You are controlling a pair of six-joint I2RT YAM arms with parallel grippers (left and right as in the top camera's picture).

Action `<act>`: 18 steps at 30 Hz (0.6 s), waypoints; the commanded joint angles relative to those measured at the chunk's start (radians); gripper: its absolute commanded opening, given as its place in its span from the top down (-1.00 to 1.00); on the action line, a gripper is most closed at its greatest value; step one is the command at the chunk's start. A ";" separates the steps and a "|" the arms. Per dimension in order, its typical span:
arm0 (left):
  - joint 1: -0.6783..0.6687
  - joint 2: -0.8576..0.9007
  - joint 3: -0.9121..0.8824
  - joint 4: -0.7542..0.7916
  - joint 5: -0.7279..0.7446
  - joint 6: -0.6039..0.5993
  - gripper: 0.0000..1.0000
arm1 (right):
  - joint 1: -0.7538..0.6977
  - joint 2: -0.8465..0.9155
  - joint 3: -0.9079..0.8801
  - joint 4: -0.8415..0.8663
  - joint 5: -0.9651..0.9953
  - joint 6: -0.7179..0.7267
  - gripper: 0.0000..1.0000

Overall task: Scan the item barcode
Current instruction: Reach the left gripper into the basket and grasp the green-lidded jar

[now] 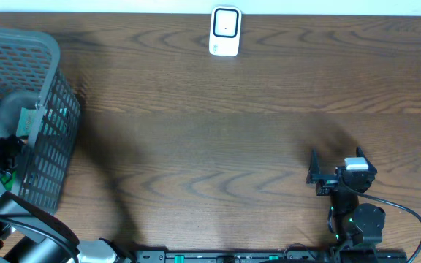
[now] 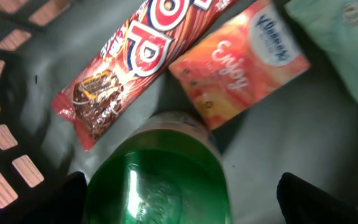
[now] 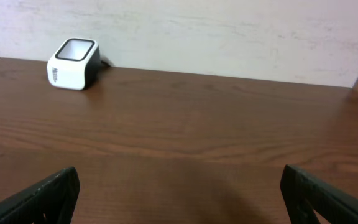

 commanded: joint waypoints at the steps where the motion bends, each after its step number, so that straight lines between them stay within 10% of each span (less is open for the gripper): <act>1: 0.030 0.011 -0.019 0.016 0.010 -0.024 -0.95 | -0.014 -0.001 -0.001 -0.004 -0.001 -0.002 -0.98; 18: 0.070 0.198 -0.024 0.010 0.013 -0.124 -0.96 | -0.014 -0.001 -0.001 -0.004 -0.001 -0.002 -0.98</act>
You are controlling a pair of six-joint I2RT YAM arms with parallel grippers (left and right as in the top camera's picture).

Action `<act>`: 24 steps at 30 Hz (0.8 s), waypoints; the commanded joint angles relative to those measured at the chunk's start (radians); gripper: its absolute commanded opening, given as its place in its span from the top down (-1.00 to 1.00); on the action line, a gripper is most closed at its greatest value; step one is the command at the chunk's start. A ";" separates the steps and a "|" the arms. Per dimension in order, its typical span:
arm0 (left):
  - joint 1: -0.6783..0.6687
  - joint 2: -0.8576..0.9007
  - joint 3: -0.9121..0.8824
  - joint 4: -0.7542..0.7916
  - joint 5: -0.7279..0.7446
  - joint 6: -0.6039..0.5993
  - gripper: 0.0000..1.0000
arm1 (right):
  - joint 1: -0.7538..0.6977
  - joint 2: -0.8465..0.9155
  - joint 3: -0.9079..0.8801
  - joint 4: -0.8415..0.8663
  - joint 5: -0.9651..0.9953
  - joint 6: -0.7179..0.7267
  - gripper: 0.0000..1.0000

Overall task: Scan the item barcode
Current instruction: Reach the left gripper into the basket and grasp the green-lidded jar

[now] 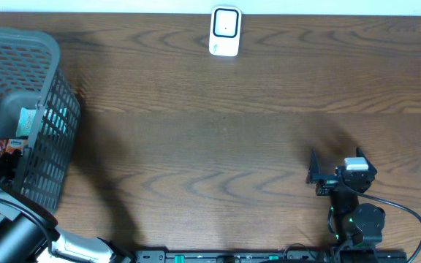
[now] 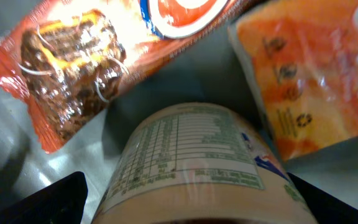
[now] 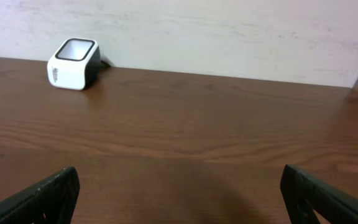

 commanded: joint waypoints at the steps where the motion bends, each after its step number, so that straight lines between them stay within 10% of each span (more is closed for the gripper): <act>1: 0.002 0.026 -0.008 0.008 -0.016 -0.027 -0.96 | -0.014 -0.001 -0.001 -0.004 -0.001 -0.002 -0.98; 11: 0.001 -0.005 0.032 -0.021 -0.016 -0.027 -0.46 | -0.014 -0.001 -0.001 -0.004 -0.001 -0.002 -0.98; 24: 0.001 -0.322 0.220 -0.085 0.136 -0.052 -0.44 | -0.014 -0.001 -0.001 -0.004 -0.001 -0.002 -0.98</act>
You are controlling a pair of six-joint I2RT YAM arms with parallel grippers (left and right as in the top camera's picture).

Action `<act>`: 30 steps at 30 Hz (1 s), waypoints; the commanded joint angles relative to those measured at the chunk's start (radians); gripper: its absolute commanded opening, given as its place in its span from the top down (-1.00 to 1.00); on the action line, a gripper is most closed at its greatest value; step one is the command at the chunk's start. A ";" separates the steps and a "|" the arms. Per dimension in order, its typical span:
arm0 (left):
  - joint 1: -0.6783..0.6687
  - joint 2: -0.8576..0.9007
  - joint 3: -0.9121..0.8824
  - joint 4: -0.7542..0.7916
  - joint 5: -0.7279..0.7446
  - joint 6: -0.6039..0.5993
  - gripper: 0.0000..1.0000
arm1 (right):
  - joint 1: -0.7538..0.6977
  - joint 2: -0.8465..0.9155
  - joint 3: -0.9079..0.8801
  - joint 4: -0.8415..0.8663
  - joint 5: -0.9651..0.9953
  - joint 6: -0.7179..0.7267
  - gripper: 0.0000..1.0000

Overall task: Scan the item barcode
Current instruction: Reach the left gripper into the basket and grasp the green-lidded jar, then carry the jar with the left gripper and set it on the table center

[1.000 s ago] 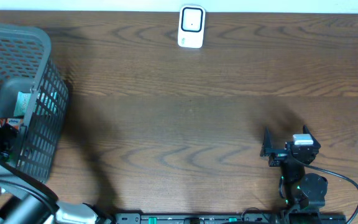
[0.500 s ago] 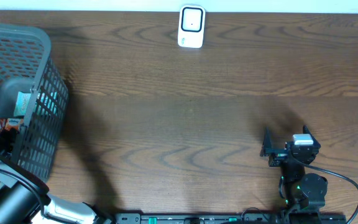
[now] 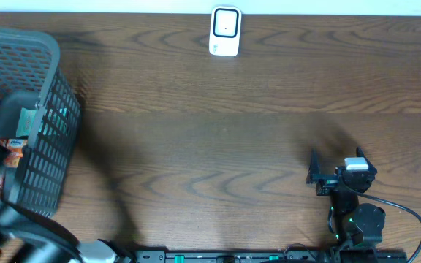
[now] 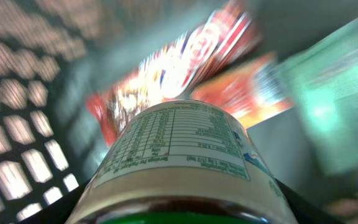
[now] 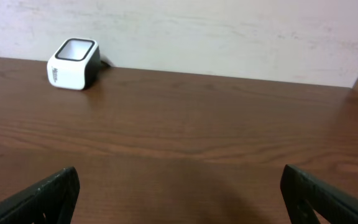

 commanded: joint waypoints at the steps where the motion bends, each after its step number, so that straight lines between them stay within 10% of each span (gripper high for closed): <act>1: 0.001 -0.150 0.080 0.017 0.157 -0.055 -0.44 | -0.014 -0.001 -0.001 -0.004 -0.001 -0.002 -0.98; 11: -0.115 -0.440 0.089 0.274 0.729 -0.414 -0.44 | -0.014 -0.001 -0.001 -0.004 -0.001 -0.002 -0.99; 18: -0.446 -0.417 0.062 0.241 0.701 -0.424 -0.44 | -0.014 -0.001 -0.001 -0.004 -0.001 -0.002 -0.98; 30: -1.093 -0.071 0.053 0.093 0.184 -0.360 -0.44 | -0.014 -0.001 -0.001 -0.004 -0.001 -0.002 -0.99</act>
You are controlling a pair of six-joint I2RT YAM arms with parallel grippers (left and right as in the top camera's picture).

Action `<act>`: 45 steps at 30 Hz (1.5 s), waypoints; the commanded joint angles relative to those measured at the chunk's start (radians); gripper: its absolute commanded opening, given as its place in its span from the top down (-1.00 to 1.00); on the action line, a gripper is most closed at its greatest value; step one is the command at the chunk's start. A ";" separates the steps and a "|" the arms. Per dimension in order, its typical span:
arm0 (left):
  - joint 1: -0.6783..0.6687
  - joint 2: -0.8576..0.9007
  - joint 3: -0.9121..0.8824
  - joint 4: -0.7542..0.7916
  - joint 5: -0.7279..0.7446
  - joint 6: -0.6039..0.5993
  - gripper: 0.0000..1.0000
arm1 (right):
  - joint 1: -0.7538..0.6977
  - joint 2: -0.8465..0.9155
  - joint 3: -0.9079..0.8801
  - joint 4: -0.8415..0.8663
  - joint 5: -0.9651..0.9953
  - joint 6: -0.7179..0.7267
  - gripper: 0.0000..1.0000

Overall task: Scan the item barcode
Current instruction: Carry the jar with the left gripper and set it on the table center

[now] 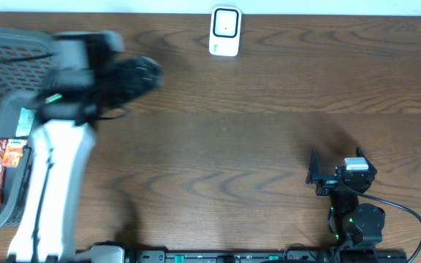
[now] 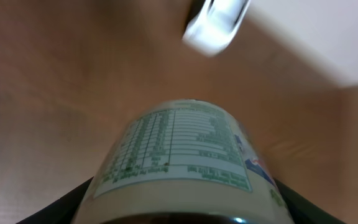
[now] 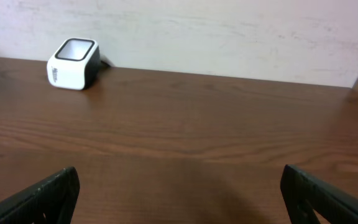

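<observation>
A bottle with a cream nutrition label (image 2: 182, 155) fills the left wrist view, and my left gripper (image 2: 179, 208) is shut on it, dark fingers (image 2: 64, 205) against both its sides. In the overhead view the left gripper (image 1: 139, 73) is a blur over the table just right of the basket, its arm reaching from the near left. The white barcode scanner (image 1: 225, 31) stands at the far edge, ahead and to the right of the bottle; it shows blurred as scanner (image 2: 219, 22). My right gripper (image 1: 314, 175) rests open near the front right, nothing between its fingers (image 3: 39, 199).
A grey mesh basket (image 1: 46, 95) stands at the left edge, holding a red chocolate bar wrapper and a pale green pack (image 1: 26, 120). A pale wall (image 3: 229, 31) rises behind the scanner. Bare wood lies between the arms.
The left gripper, then inside the basket with the bottle, is now outside it over the table, nearer the scanner, still holding the bottle. The right arm has not moved.
The left gripper hung open over a green bottle lying in the basket beside a chocolate bar and an orange pack. Then it was lower, its fingers either side of the label. Then it was shut on the bottle, raised inside the basket, and now holds it over the table.
</observation>
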 commanded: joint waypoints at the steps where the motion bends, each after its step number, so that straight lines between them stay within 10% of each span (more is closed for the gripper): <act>1: -0.122 0.104 -0.005 -0.038 -0.210 0.023 -0.45 | -0.014 -0.001 -0.001 -0.004 -0.001 -0.002 -0.99; 23: -0.298 0.560 -0.006 -0.109 -0.348 0.204 -0.44 | -0.014 -0.001 -0.001 -0.004 -0.001 -0.002 -0.99; 29: -0.298 0.563 -0.016 -0.121 -0.343 0.216 -0.47 | -0.014 -0.001 -0.001 -0.004 -0.001 -0.002 -0.99; 34: -0.293 0.541 0.002 -0.124 -0.333 0.259 -0.96 | -0.014 -0.001 -0.001 -0.004 -0.001 -0.002 -0.99; 45: -0.251 0.227 0.357 -0.300 -0.362 0.391 -0.96 | -0.014 -0.001 -0.001 -0.004 -0.001 -0.002 -0.98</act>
